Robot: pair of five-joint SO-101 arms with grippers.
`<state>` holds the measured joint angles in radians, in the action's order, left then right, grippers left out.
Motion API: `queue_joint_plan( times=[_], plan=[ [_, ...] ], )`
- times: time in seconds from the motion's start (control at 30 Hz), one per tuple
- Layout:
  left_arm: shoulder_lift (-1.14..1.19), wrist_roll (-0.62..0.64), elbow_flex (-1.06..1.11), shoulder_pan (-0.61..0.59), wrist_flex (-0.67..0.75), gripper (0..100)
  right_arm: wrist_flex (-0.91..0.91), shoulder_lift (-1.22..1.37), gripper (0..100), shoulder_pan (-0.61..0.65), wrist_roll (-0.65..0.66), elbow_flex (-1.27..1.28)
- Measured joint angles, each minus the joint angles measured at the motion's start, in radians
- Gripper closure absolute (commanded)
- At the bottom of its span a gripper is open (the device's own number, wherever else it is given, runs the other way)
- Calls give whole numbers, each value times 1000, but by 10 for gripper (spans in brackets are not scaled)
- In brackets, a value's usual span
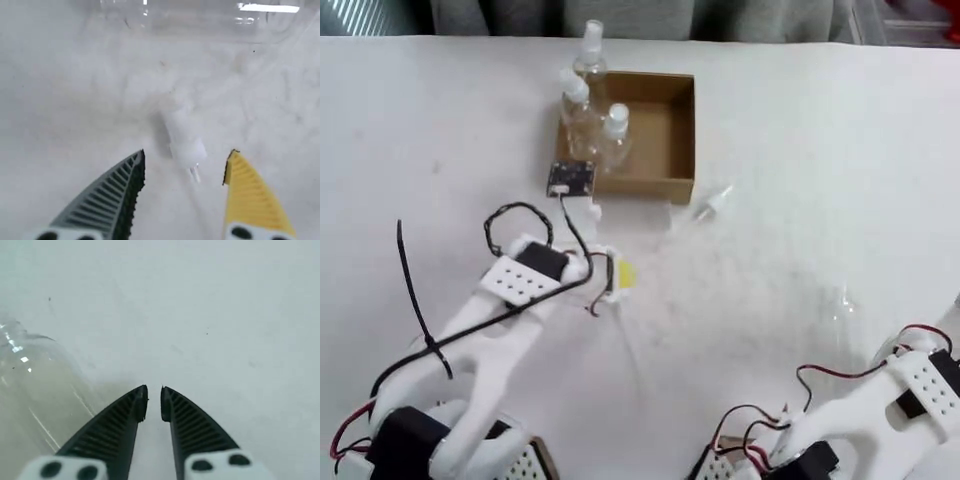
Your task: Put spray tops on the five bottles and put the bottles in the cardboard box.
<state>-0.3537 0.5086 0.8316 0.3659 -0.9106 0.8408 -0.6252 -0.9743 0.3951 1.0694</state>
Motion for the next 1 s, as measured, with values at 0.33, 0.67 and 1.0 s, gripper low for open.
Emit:
queue_joint_plan(
  times=[0.33,0.67,1.0],
  plan=[
    [58,83,0,38,9,732,-49,0,975,-2,34,34],
    [384,146,-140,38,35,732,-54,0,975,-2,34,34],
    [413,180,-190,51,18,736,-54,0,975,-2,34,34]
  ],
)
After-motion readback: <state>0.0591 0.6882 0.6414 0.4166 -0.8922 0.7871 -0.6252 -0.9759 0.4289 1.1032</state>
